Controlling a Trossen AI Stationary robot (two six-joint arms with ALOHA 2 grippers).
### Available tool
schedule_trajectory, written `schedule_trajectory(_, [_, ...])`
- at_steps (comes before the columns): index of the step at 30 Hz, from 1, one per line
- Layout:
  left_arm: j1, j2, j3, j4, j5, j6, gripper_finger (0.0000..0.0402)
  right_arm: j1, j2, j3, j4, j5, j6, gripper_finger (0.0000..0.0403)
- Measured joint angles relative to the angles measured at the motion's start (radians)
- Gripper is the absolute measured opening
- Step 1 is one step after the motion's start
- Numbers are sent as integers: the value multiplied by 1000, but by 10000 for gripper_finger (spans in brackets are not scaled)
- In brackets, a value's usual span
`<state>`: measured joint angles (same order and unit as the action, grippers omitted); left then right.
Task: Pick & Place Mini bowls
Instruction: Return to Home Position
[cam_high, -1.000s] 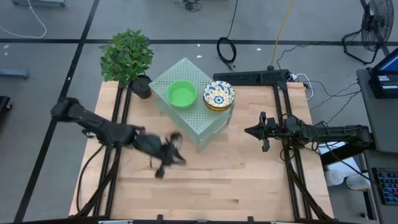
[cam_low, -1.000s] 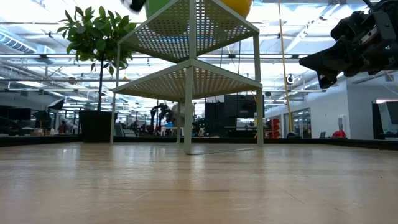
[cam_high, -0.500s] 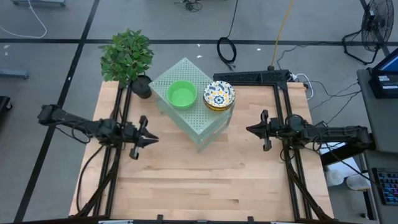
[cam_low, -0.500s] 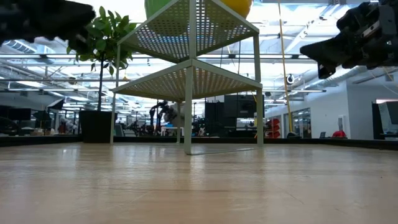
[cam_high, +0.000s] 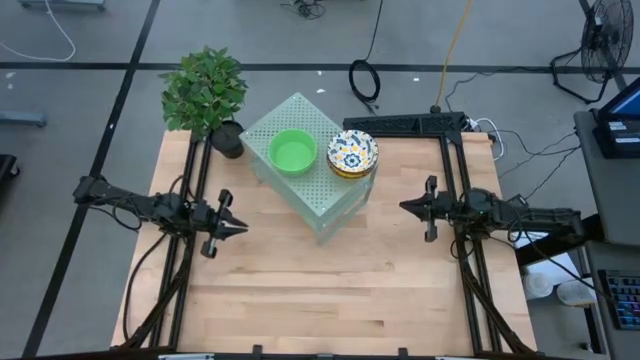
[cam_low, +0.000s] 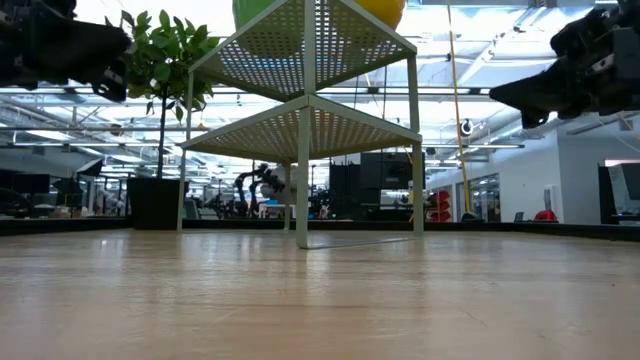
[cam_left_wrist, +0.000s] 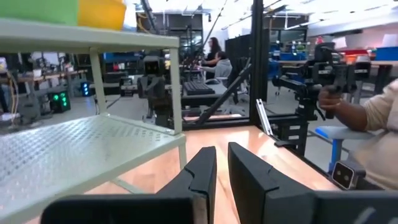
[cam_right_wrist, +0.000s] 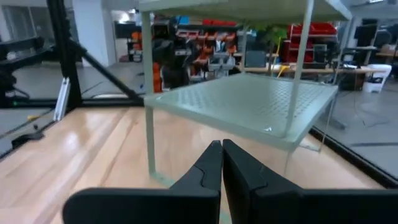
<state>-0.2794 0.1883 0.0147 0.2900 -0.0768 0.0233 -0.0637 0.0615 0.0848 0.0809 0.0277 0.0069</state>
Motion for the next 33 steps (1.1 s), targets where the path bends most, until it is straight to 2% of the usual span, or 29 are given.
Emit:
schedule_trajectory(8, [0, 2, 0, -9, 16, 43, 47, 0, -48, -47, -5, -9, -46, 0])
schedule_trajectory(14, [0, 3, 0, -8, 16, 42, 47, 0, -47, -48, -13, -29, 35, 0])
schedule_trajectory(33, [0, 3, 1, -6, 16, 43, 47, 0, -47, -50, -11, -29, 60, 0])
